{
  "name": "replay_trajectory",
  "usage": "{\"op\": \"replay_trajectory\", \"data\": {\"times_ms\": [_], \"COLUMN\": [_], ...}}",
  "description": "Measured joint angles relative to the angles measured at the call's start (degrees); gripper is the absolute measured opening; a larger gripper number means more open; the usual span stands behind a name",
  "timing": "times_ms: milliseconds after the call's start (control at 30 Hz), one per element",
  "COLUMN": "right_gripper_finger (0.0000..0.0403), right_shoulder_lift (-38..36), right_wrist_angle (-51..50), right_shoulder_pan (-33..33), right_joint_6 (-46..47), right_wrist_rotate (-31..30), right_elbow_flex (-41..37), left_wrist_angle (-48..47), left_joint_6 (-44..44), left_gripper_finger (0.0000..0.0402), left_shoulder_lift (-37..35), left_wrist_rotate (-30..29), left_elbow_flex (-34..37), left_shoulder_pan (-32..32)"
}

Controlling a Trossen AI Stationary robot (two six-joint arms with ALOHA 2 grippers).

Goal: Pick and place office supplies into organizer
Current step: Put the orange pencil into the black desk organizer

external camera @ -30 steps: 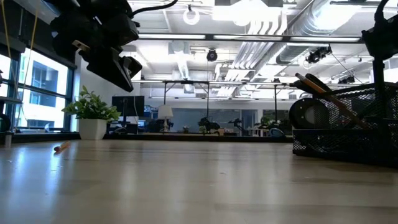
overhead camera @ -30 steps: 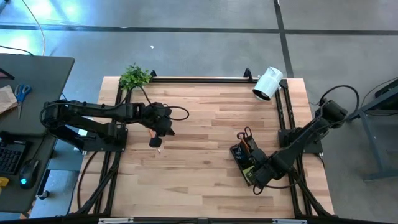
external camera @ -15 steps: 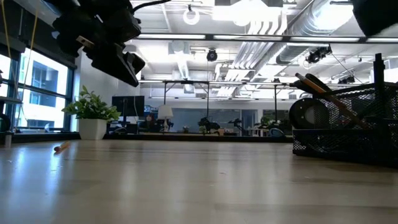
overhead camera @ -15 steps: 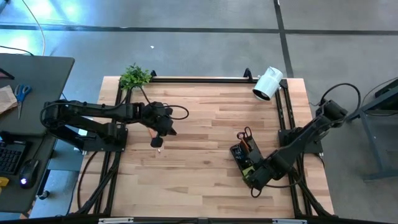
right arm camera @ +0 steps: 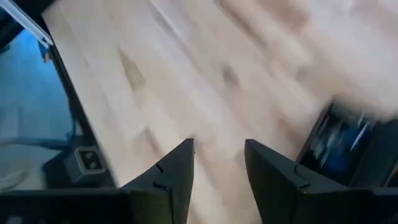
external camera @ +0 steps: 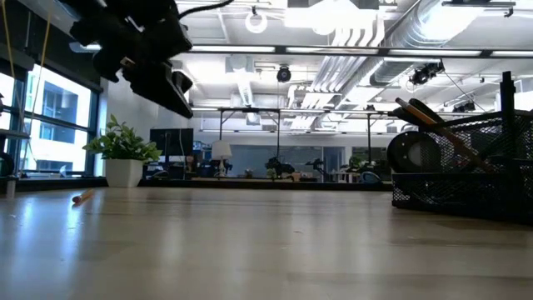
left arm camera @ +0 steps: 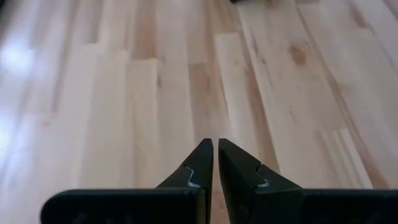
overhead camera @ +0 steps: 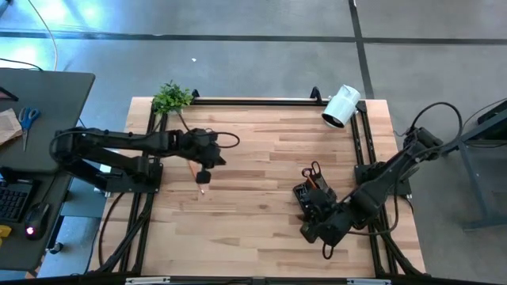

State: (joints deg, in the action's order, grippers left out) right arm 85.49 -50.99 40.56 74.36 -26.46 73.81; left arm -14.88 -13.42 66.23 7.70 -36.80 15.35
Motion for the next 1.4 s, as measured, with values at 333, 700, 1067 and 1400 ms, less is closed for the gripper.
{"op": "replay_trajectory", "data": {"times_ms": [333,700,1067,1400], "right_gripper_finger": [0.0138,0.0138,0.0138,0.0138], "right_shoulder_lift": [1.50,8.31,10.03,10.03], "right_wrist_angle": [7.64,24.47,28.93,30.80], "right_shoulder_pan": [-12.64,-26.14,-30.51,-30.95], "right_joint_6": [-34.65,-68.64,-73.37,-78.32], "right_wrist_rotate": [-4.81,2.39,11.48,13.42], "right_elbow_flex": [1.22,1.21,1.15,1.15], "left_wrist_angle": [-9.61,-20.91,-27.67,-32.05], "left_joint_6": [7.08,20.04,22.84,14.70], "left_gripper_finger": [0.0017,0.0017,0.0077,0.0201], "left_shoulder_lift": [-13.76,-20.83,-15.53,-5.60], "left_wrist_rotate": [-1.32,-2.18,-4.17,-1.98], "left_elbow_flex": [-0.02,-0.02,0.17,-5.34], "left_shoulder_pan": [0.00,0.00,-0.70,-2.34]}}
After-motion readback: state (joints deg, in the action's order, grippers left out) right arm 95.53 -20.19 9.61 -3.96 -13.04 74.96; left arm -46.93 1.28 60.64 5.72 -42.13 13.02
